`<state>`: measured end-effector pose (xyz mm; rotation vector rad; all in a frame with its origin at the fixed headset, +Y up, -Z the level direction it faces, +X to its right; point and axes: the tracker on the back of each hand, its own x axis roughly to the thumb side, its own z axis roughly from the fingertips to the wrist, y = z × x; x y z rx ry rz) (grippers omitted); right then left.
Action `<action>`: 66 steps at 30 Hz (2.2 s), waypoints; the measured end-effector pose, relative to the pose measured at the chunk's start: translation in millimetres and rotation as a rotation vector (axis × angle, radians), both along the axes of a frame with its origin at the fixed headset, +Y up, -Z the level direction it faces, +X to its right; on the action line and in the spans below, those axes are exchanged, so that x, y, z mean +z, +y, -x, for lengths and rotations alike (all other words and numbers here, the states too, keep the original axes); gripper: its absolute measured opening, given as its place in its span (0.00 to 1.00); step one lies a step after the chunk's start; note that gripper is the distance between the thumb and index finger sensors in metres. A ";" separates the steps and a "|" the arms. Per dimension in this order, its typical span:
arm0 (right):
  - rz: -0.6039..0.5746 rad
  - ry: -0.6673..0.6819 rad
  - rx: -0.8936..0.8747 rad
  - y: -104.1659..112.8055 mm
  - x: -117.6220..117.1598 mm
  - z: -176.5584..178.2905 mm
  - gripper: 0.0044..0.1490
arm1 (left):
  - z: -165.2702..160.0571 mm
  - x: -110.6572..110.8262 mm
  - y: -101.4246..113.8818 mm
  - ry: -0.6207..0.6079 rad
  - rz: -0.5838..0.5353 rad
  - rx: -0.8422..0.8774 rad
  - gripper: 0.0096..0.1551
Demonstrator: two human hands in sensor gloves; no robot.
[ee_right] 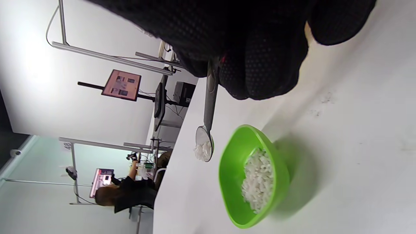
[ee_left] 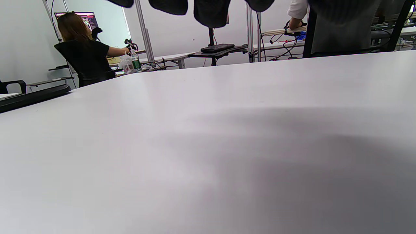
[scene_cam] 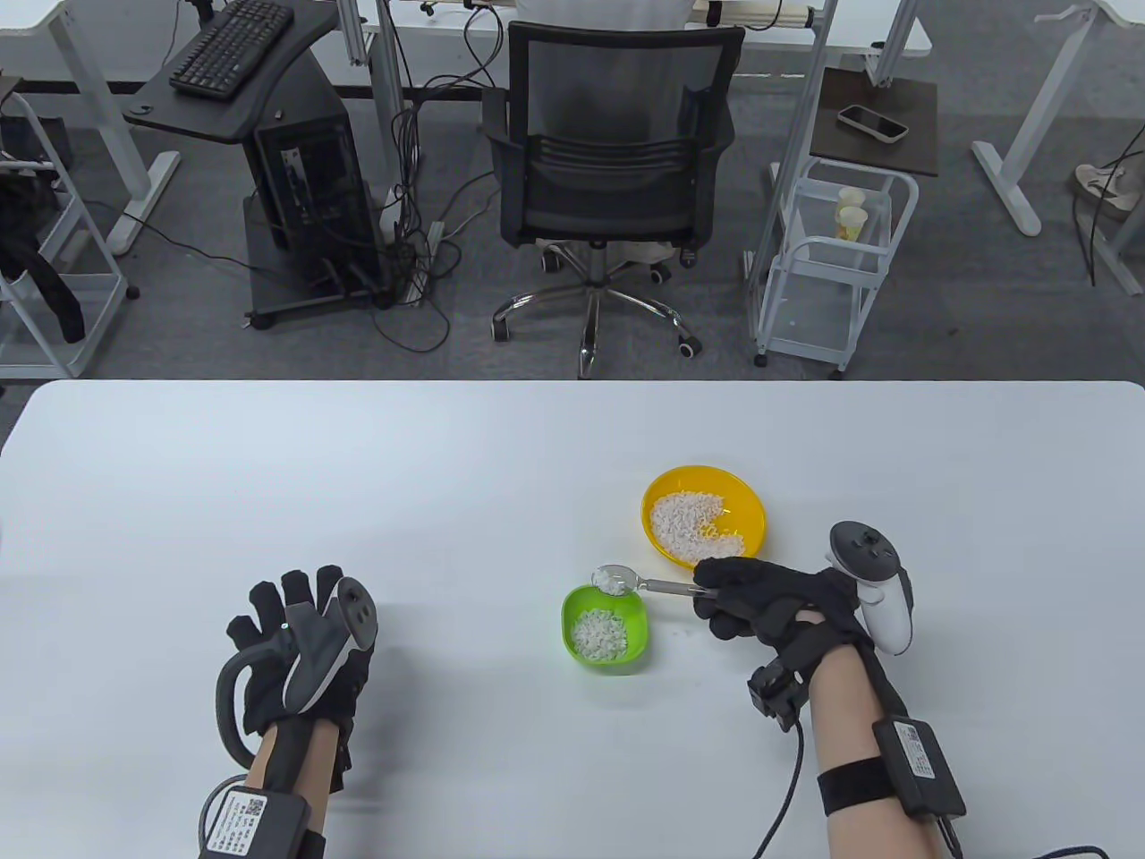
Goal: Scoop rice into small dish
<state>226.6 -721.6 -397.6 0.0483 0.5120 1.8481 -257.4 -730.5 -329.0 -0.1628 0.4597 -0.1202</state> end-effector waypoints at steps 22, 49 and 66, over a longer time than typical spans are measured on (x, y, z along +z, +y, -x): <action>-0.528 0.044 0.552 28.8 12.5 40.2 0.24 | -0.6 -0.2 0.2 -0.002 0.000 0.002 0.43; -0.245 -0.689 -0.023 -25.6 -1.2 -11.4 0.26 | 3.0 -1.0 -2.5 0.019 0.024 -0.016 0.43; -0.163 -0.540 0.295 -36.4 -6.0 -2.4 0.33 | 1.9 -1.3 -2.3 0.014 0.020 -0.013 0.43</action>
